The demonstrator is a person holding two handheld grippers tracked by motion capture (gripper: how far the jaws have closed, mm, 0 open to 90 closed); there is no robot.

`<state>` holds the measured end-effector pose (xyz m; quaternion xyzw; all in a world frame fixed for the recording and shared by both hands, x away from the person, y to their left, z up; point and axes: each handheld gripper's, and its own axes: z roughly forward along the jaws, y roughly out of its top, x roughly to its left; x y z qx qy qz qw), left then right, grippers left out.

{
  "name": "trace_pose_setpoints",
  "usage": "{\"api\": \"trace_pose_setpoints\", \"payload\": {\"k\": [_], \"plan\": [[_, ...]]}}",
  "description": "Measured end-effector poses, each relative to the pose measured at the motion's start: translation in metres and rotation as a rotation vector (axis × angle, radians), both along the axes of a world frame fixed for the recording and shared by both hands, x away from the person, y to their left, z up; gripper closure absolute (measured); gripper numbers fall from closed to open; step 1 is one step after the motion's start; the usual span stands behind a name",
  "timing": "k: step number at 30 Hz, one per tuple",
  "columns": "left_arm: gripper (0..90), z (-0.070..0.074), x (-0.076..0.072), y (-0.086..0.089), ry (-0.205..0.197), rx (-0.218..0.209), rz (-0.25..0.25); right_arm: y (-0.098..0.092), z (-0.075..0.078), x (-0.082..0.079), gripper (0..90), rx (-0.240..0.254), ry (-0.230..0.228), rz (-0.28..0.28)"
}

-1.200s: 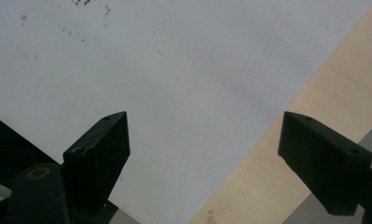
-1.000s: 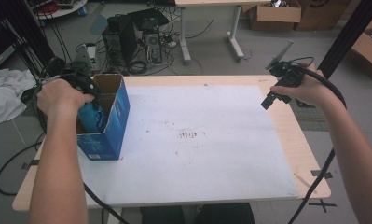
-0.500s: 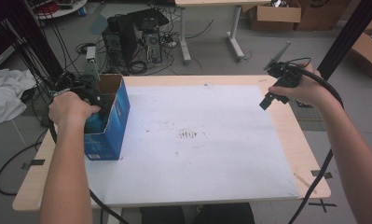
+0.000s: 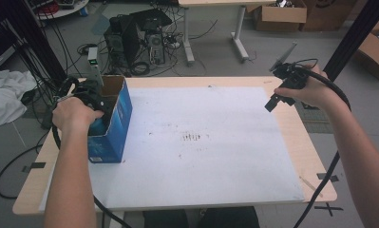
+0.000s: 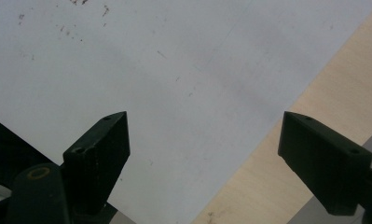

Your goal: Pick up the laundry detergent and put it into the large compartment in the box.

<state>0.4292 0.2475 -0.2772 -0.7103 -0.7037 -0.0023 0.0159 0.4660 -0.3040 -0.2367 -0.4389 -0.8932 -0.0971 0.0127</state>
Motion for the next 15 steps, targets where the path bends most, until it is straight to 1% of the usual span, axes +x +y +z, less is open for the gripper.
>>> {"api": "trace_pose_setpoints", "payload": {"k": [4,10,15], "plan": [[38.2,-0.0008,-0.0004,0.0003,-0.003,-0.002,0.008,-0.0003,-0.0006,-0.0002,16.8,0.002,0.003,-0.005],[38.0,-0.0014,-0.0009,0.0002,0.007,-0.001,0.002,-0.0004,0.0008,-0.0008,16.8,0.001,0.000,-0.003],[37.9,-0.0016,-0.0014,-0.0009,0.002,0.000,0.005,-0.0006,0.0025,-0.0016,16.8,0.003,-0.005,-0.002]]}}
